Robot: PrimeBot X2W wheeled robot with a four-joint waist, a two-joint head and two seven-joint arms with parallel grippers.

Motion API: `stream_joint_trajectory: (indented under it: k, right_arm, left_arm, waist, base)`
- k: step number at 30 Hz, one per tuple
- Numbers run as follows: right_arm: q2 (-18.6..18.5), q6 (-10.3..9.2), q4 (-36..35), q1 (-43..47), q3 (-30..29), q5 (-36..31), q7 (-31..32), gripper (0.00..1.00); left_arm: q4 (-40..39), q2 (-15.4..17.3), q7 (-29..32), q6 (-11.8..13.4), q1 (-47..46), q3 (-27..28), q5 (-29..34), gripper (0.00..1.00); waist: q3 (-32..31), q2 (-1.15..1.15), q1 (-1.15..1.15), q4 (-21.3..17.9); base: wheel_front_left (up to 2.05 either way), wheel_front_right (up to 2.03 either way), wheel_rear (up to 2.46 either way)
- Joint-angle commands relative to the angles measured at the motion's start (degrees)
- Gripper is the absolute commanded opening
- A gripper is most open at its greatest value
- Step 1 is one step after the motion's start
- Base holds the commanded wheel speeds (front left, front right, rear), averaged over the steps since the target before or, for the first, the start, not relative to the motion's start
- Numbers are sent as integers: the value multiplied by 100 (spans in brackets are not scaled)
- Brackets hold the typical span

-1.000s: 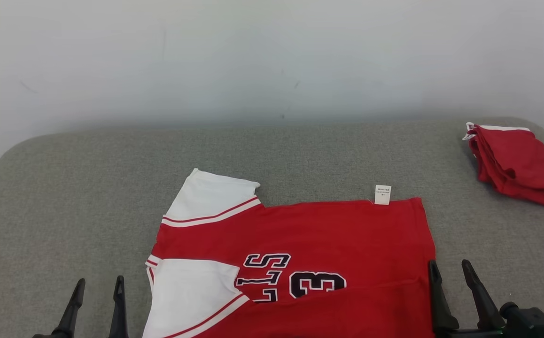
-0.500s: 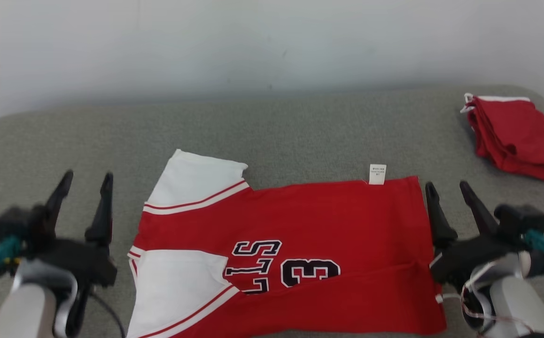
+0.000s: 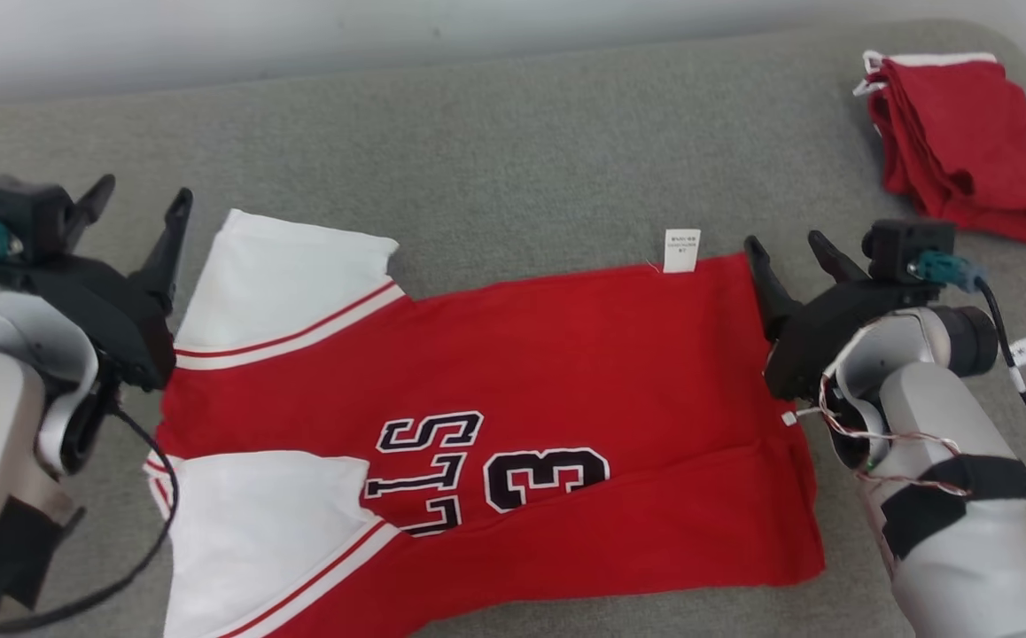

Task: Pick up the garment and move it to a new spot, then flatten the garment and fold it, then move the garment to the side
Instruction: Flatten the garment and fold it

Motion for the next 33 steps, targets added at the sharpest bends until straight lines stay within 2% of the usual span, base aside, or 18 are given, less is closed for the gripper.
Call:
stream_joint_trajectory:
  k: [1, 8, 17, 28, 29, 30, 31, 32, 33]
  right_arm:
    - [59, -12, 162, -248, 62, -9, 5, 100]
    - [190, -12, 783, -743, 250, 42, 266, 100]
    - [386, -12, 1333, -1258, 532, 170, 173, 100]
    - [514, -12, 1760, -1615, 911, 334, 80, 100]
    - [518, -12, 1777, -1652, 944, 340, 69, 92]
    - [521, -12, 1806, -1680, 972, 352, 51, 50]
    - [526, -12, 1829, -1705, 1015, 349, 36, 32]
    - [528, -12, 1856, -1728, 1040, 363, 27, 0]
    - [528, -12, 1889, -1747, 1062, 366, 11, 0]
  left_arm:
    - [162, 84, 86, 7, -228, -143, -117, 100]
    - [641, 220, 350, 7, -697, -637, -442, 100]
    - [1264, 245, 395, 8, -1127, -1157, -730, 100]
    - [2036, 256, 409, 8, -1491, -1471, -988, 100]
    - [2094, 214, 451, 8, -1472, -1493, -1069, 100]
    - [2128, 189, 464, 7, -1483, -1514, -1123, 91]
    - [2181, 191, 476, 6, -1507, -1544, -1149, 46]
    - [2203, 180, 519, 6, -1512, -1627, -1153, 0]
    - [2211, 160, 519, 6, -1498, -1674, -1212, 0]
  waist:
    - [332, -1, -2, -293]
    - [496, -1, -2, -404]
    - [737, -1, -2, -484]
    - [968, -1, -2, -649]
    - [989, -1, -2, -657]
    - [1003, -1, -2, -659]
    - [1016, -1, -2, -657]
    - [1024, -1, -2, -651]
    - [1024, -1, -2, -643]
  base:
    - [0, 0, 0]
    - [0, 0, 0]
    - [0, 0, 0]
    - [0, 0, 0]
    - [0, 0, 0]
    - [0, 0, 0]
    - [0, 0, 0]
    - [0, 0, 0]
    - [0, 0, 0]
